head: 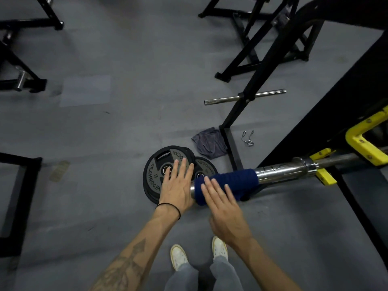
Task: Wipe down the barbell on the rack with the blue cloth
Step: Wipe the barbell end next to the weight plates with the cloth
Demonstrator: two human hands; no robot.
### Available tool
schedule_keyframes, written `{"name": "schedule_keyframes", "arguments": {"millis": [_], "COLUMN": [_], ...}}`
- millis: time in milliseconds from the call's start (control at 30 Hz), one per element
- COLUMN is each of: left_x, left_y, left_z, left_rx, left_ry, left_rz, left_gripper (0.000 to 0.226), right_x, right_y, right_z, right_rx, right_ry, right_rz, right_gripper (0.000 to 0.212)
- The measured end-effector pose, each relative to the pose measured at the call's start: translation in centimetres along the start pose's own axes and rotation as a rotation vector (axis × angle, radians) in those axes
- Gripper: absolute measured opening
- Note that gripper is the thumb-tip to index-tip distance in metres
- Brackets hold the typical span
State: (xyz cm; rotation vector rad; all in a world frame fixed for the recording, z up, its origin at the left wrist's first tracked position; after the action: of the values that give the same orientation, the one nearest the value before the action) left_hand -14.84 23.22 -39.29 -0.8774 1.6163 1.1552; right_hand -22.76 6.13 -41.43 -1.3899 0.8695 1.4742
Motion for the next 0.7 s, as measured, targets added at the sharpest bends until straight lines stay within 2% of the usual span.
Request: {"name": "schedule_keyframes", "arguments": {"millis": [67, 133, 167, 233, 300, 367, 433, 500, 533, 600, 667, 700], "left_x": [0.3, 0.7, 1.0, 1.6, 2.0, 2.2, 2.4, 2.6, 2.8, 2.9, 3.1, 3.1], "left_y": [0.3, 0.9, 1.3, 2.0, 2.5, 2.8, 3.0, 3.1, 3.2, 3.2, 3.2, 3.2], "left_z": [-0.2, -0.4, -0.4, -0.7, -0.9, -1.1, -1.3, -1.4, -1.6, -1.7, -1.7, -1.7], "left_rx": [0.009, 0.016, 0.015, 0.003, -0.013, -0.032, -0.049, -0.071, -0.083, -0.099, -0.103, -0.1], "left_ry": [-0.013, -0.012, -0.013, -0.007, 0.014, 0.027, 0.044, 0.065, 0.075, 0.091, 0.085, 0.078], "left_rz": [-0.027, -0.114, -0.16, -0.227, -0.266, -0.296, -0.295, -0.284, -0.273, -0.262, -0.255, -0.255], "left_gripper": [0.108, 0.103, 0.099, 0.092, 0.089, 0.089, 0.089, 0.087, 0.086, 0.087, 0.087, 0.086], "right_x": [-0.2, -0.3, 0.0, 0.7, 0.5, 0.1, -0.3, -0.3, 0.0, 0.6, 0.5, 0.4], "right_y": [0.0, 0.0, -0.1, 0.5, 0.9, 1.0, 0.9, 0.4, 0.2, 0.2, 0.5, 0.6], "right_z": [-2.0, -0.8, 0.6, 2.5, 1.1, -1.7, -2.8, -1.0, 0.3, 2.1, 0.9, -0.6], "right_rx": [0.18, 0.376, 0.359, 0.179, 0.023, 0.054, 0.247, 0.399, 0.406, 0.27, 0.094, 0.071], "right_ry": [-0.03, -0.122, -0.14, -0.125, -0.053, -0.016, -0.081, -0.157, -0.186, -0.201, -0.107, -0.066], "right_rz": [-0.028, -0.048, -0.044, -0.014, 0.02, 0.0, -0.034, -0.061, -0.058, -0.024, -0.004, -0.003], "right_gripper": [0.103, 0.105, 0.107, 0.111, 0.111, 0.11, 0.109, 0.109, 0.109, 0.11, 0.109, 0.108]}}
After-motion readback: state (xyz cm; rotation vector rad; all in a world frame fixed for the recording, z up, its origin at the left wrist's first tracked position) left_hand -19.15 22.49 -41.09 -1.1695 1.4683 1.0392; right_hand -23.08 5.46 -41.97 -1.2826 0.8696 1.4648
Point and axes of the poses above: each hand's wrist, its own y-axis away from the middle knuckle, its own x-axis out of the palm, z = x × y, the point moved 1 cm from there along -y, towards the middle knuckle, and after that the axes turned 4 degrees about x, right-handed, at the moved point
